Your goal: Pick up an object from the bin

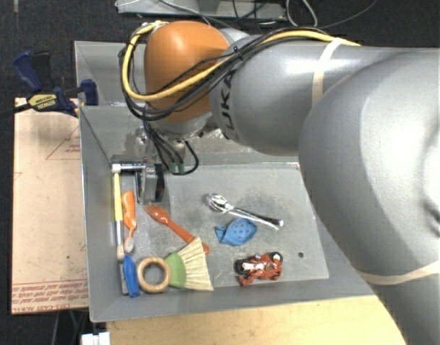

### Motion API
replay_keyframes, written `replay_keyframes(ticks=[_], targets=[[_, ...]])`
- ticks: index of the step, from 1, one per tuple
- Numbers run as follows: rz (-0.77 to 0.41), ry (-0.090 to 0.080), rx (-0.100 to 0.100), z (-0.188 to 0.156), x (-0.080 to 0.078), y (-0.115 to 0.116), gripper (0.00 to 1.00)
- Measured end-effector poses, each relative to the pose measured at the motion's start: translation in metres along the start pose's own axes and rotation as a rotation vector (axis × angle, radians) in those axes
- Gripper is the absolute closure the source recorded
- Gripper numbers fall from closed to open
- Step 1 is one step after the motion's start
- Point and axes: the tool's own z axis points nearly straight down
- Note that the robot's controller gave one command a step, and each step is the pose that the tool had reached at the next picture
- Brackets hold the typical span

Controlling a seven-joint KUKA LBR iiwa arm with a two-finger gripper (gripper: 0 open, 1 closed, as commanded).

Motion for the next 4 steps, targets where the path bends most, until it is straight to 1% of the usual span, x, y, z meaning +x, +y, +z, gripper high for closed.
replay_keyframes(ticks=[1,2,3,4], targets=[[-0.004,-0.010,-0.004,0.004,0.011,-0.003,0.00],[0.015,-0.001,-0.004,-0.033,0.010,-0.060,0.00],[-0.029,-0.005,-0.002,-0.026,0.045,-0.071,0.00],[-0.163,-0.021,-0.001,-0.032,0.086,-0.073,0.00]])
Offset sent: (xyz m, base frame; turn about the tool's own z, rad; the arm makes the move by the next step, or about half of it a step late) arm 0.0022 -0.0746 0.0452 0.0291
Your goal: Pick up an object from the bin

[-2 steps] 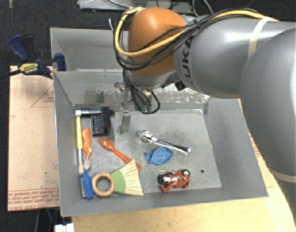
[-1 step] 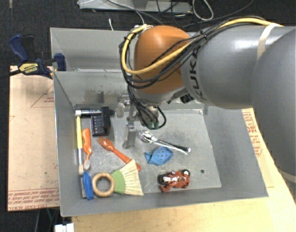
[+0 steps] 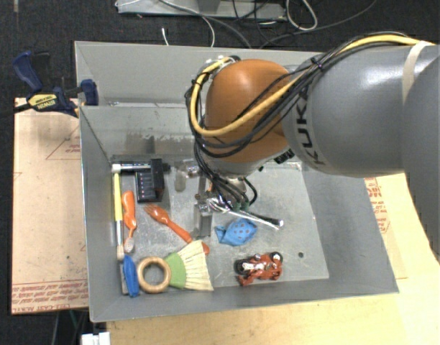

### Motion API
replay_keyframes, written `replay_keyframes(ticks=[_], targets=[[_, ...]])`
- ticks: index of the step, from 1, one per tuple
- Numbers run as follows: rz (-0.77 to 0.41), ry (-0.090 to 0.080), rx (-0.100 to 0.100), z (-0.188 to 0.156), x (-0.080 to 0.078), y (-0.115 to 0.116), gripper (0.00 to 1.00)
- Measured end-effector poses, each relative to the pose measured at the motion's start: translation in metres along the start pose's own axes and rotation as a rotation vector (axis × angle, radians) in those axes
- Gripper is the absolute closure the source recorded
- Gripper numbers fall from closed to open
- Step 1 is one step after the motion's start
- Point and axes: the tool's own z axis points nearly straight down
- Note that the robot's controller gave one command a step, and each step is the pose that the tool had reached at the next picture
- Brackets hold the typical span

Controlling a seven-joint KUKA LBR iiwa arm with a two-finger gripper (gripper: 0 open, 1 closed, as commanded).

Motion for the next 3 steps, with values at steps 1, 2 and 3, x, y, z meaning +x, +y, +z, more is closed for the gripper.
replay_keyframes(ticks=[1,2,3], targets=[[-0.003,0.010,-0.002,0.041,0.017,0.013,0.00],[0.056,-0.009,-0.003,0.113,0.031,-0.017,0.00],[-0.007,0.001,-0.008,0.120,0.045,-0.021,1.00]])
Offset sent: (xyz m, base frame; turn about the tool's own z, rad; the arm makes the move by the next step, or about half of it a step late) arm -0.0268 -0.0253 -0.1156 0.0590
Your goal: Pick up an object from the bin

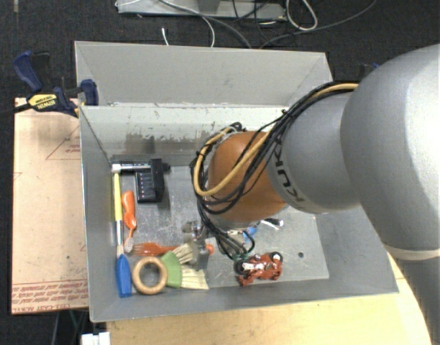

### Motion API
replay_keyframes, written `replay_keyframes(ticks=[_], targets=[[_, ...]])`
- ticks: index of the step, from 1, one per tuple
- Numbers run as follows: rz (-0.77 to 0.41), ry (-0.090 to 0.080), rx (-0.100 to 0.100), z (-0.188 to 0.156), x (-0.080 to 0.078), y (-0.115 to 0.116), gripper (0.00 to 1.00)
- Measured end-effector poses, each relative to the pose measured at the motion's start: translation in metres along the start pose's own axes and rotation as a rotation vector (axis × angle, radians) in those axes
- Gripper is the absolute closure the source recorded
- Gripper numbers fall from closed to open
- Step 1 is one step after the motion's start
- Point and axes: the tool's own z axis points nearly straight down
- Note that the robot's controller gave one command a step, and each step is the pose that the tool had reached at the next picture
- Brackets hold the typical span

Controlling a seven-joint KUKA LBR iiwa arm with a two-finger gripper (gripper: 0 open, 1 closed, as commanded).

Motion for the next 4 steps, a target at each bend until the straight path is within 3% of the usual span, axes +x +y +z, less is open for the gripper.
replay_keyframes(ticks=[1,2,3,4], targets=[[0.000,0.000,0.000,0.000,0.000,0.000,1.00],[0.000,0.007,0.000,-0.056,-0.004,-0.011,1.00],[-0.015,0.006,-0.001,-0.074,0.022,0.003,1.00],[-0.055,0.006,0.000,-0.135,0.012,0.010,1.00]])
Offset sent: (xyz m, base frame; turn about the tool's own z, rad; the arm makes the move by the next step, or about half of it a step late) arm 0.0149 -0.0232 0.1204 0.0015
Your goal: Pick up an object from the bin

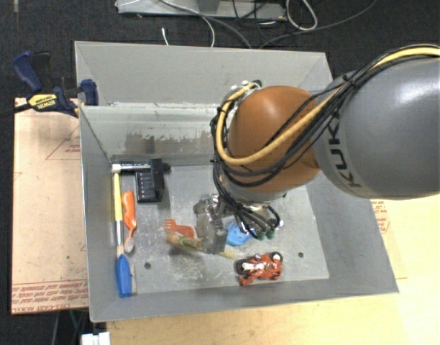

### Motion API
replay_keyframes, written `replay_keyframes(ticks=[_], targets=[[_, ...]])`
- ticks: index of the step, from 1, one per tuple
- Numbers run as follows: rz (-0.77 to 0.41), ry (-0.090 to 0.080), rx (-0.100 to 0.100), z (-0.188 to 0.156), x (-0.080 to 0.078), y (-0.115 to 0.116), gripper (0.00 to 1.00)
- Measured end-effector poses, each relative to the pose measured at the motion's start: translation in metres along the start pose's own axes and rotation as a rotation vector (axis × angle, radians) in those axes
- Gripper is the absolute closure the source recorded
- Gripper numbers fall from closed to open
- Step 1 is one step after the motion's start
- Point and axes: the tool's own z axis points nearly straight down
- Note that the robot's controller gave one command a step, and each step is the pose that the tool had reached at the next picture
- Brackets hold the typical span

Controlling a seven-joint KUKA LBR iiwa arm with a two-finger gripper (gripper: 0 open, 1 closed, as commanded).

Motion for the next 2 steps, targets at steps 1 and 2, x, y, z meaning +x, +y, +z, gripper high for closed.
replay_keyframes(ticks=[1,2], targets=[[0.004,0.004,-0.002,-0.019,0.012,-0.022,1.00],[-0.051,-0.003,-0.001,0.039,0.018,-0.080,1.00]])
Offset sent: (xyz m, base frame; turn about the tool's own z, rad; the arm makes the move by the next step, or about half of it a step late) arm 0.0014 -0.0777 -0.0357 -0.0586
